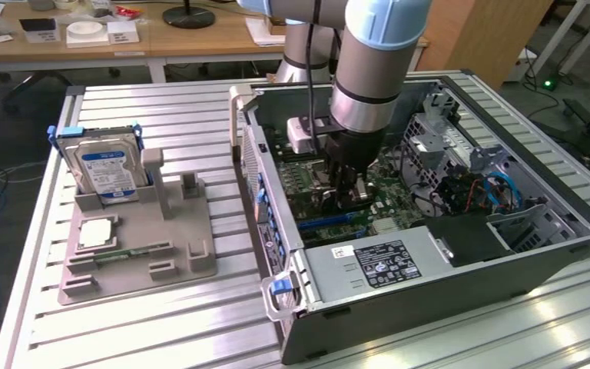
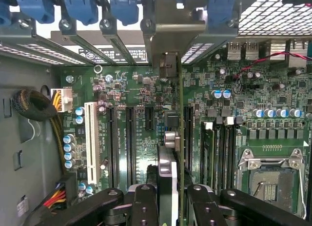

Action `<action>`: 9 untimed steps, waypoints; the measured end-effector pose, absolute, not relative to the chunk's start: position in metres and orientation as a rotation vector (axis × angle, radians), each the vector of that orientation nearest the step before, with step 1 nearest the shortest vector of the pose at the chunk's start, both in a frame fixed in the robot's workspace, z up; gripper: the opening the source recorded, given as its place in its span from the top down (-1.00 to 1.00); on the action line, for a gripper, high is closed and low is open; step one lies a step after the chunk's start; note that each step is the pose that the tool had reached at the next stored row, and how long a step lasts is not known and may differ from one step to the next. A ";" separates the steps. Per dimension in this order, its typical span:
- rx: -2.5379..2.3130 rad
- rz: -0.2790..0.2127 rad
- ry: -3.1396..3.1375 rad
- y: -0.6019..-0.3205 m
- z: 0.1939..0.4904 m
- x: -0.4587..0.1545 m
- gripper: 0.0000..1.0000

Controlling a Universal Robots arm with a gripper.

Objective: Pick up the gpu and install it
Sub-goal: 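Insert the gpu into the slot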

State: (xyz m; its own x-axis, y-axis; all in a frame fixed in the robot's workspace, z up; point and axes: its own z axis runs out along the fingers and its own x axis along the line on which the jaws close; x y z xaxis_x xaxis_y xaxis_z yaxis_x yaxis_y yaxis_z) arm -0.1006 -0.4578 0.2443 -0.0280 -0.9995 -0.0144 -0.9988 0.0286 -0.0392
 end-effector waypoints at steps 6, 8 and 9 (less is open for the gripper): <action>-2.164 -0.028 2.225 -0.458 0.242 -0.102 0.44; -2.164 -0.028 2.225 -0.458 0.241 -0.102 0.44; -2.164 -0.028 2.226 -0.458 0.241 -0.102 0.44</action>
